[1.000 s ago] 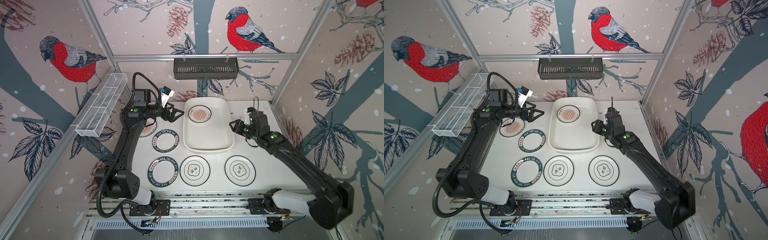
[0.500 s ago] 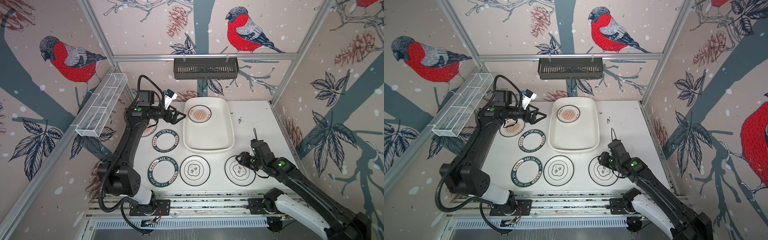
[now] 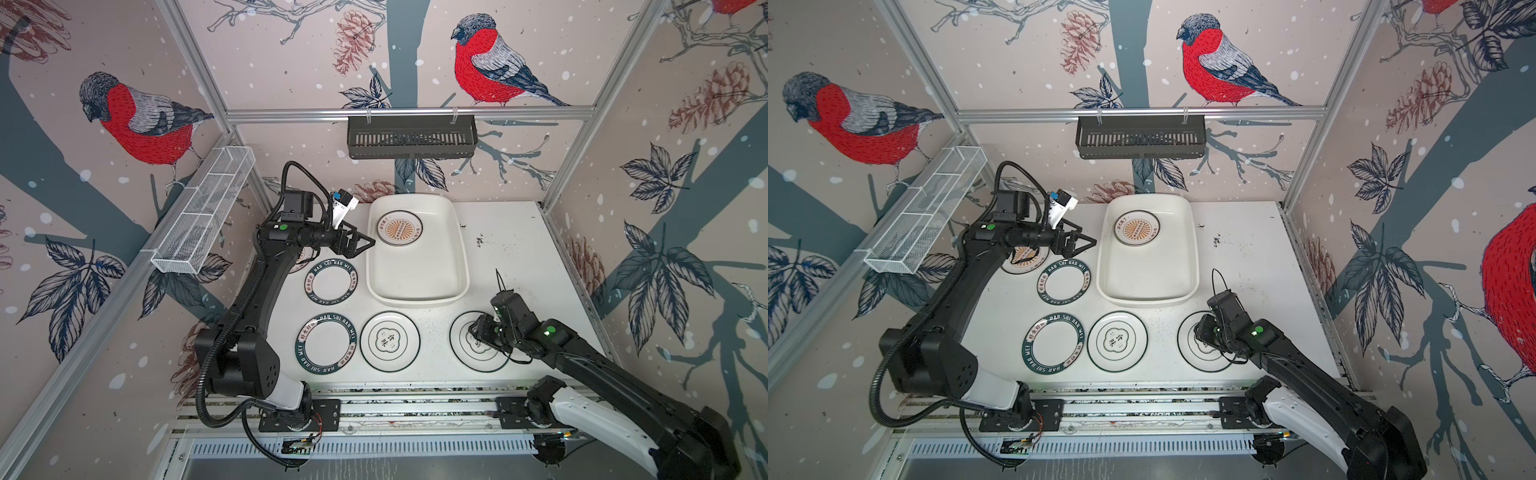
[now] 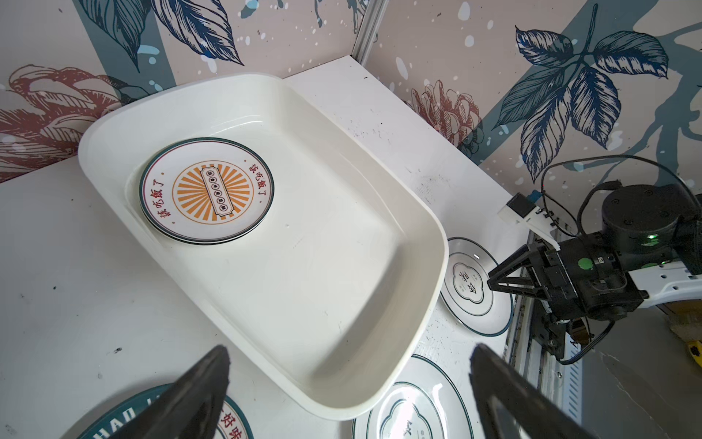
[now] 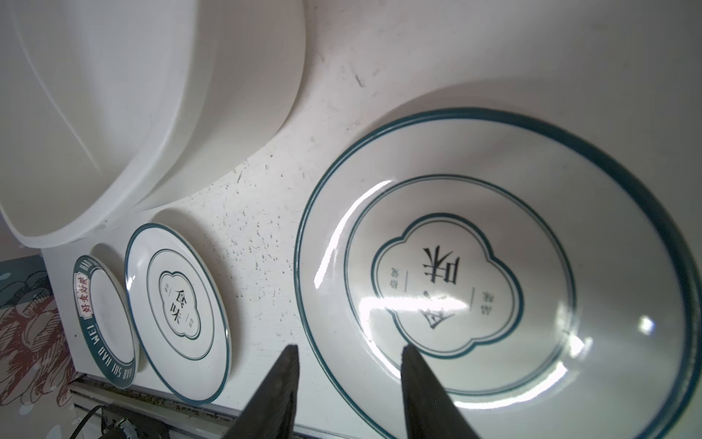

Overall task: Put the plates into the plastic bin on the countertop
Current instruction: 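Raise the right gripper out of the bin and move toward the nearer plates, then lower the right gripper over the white plate with black lettering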

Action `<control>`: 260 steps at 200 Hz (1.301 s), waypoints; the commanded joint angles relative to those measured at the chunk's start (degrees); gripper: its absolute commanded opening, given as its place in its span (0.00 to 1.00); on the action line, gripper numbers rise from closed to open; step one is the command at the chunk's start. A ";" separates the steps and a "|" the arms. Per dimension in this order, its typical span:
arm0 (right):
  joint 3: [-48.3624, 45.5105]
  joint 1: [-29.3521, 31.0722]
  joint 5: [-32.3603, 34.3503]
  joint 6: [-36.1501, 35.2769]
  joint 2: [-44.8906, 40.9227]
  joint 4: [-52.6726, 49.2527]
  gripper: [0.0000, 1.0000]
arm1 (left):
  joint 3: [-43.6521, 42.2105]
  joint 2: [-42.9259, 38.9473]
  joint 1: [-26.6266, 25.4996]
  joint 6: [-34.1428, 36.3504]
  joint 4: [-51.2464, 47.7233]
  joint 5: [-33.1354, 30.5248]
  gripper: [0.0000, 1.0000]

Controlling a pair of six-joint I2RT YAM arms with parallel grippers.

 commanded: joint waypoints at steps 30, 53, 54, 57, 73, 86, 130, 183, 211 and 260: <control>5.35 13.59 0.91 -1.24 4.37 1.21 0.47 | -0.62 -0.31 -0.11 0.99 1.20 1.97 0.98; 8.08 20.17 5.79 -0.63 9.51 -1.50 0.49 | -1.26 -0.81 -0.11 0.74 1.62 2.08 0.98; 8.17 20.35 5.85 -0.62 9.76 -1.54 0.49 | -1.27 -0.82 -0.11 0.66 1.65 2.07 0.98; 8.43 20.75 6.12 -0.69 10.54 -1.73 0.49 | -1.41 -0.89 -0.11 0.59 1.74 2.07 0.98; 10.46 23.34 9.08 -0.44 14.67 -4.25 0.49 | -1.86 -1.33 -0.11 0.55 1.92 1.95 0.98; 12.73 25.67 13.47 0.36 17.82 -7.59 0.50 | -2.02 -1.62 -0.13 0.60 1.72 1.71 0.98; 15.03 30.28 17.81 1.67 26.33 -11.22 0.53 | -2.39 -2.24 -0.19 0.85 1.32 1.39 0.98; 14.40 31.89 21.32 4.88 30.67 -12.99 0.55 | -2.60 -2.15 -0.19 0.41 1.58 1.53 0.98; 12.62 30.94 21.70 5.57 30.49 -12.69 0.56 | -2.64 -2.17 -0.28 0.45 1.58 1.51 0.98; 11.38 28.83 22.51 5.80 30.08 -12.48 0.56 | -2.41 -1.89 -0.45 0.08 1.65 1.61 0.97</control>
